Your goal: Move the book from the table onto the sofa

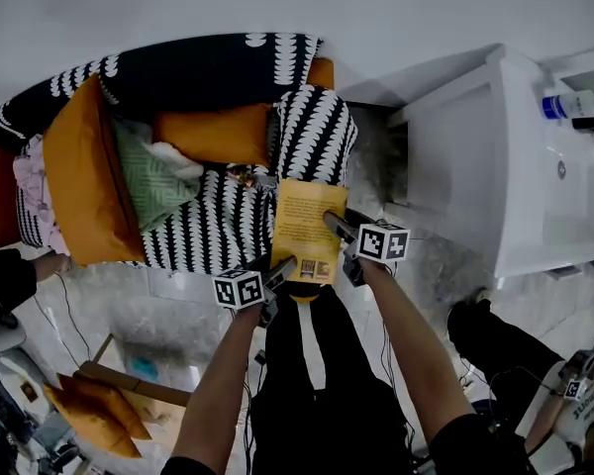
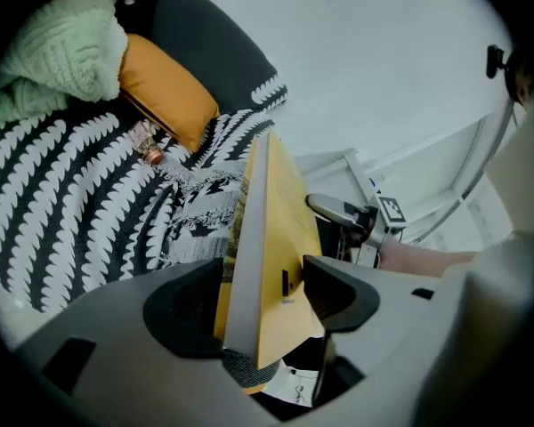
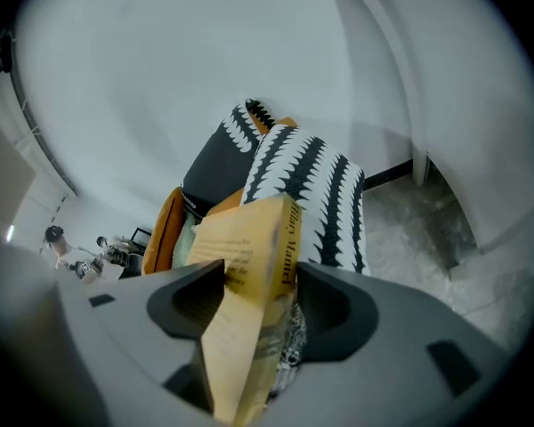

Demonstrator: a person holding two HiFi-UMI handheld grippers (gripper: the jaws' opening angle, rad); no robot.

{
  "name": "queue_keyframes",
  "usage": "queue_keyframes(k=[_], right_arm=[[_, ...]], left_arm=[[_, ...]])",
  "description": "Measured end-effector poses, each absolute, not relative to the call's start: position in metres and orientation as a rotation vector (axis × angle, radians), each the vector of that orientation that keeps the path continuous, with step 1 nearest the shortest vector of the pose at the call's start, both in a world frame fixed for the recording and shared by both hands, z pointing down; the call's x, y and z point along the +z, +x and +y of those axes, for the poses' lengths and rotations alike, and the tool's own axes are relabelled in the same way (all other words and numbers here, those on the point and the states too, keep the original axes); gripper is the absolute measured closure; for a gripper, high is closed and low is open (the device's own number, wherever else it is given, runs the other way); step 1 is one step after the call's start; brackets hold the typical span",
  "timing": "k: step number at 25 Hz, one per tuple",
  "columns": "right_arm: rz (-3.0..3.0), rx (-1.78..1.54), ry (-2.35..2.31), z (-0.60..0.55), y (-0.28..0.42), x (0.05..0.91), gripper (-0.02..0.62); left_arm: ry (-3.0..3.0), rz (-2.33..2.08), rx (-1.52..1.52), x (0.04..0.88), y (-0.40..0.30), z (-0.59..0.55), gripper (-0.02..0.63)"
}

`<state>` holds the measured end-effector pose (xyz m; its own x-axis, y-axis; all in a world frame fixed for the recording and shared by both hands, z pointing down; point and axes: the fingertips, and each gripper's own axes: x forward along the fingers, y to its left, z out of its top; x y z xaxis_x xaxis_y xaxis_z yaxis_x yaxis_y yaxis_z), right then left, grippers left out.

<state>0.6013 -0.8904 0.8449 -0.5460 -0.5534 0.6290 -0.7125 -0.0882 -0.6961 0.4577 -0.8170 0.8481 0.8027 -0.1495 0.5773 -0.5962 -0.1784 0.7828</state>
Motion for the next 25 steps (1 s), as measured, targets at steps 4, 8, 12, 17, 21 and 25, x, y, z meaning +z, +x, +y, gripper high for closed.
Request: queue_keyframes(k=[4,8,12,17,21,25], right_arm=[[-2.055,1.587,1.371,-0.894,0.600,0.842,0.337],[-2.049,1.389,1.343,-0.897,0.600,0.838,0.330],[-2.013,1.264,1.334,-0.894,0.600,0.835,0.330],[-2.020,1.248,1.316,-0.892,0.606,0.829,0.330],[-2.042,1.284,1.316,-0.888,0.610,0.821,0.330],[-2.055,1.299,1.324,-0.884,0.613,0.812,0.330]], left_arm=[[1.735,-0.619,0.474,0.852,0.453,-0.818,0.316],[1.875,-0.706,0.625,0.850,0.448,-0.825,0.278],[1.928,-0.705,0.685,0.841,0.450,-0.821,0.279],[1.891,-0.713,0.601,0.831,0.445,-0.819,0.279],[1.852,-0.736,0.530,0.822,0.434,-0.819,0.279],[1.835,-0.746,0.483,0.813,0.426,-0.824,0.279]])
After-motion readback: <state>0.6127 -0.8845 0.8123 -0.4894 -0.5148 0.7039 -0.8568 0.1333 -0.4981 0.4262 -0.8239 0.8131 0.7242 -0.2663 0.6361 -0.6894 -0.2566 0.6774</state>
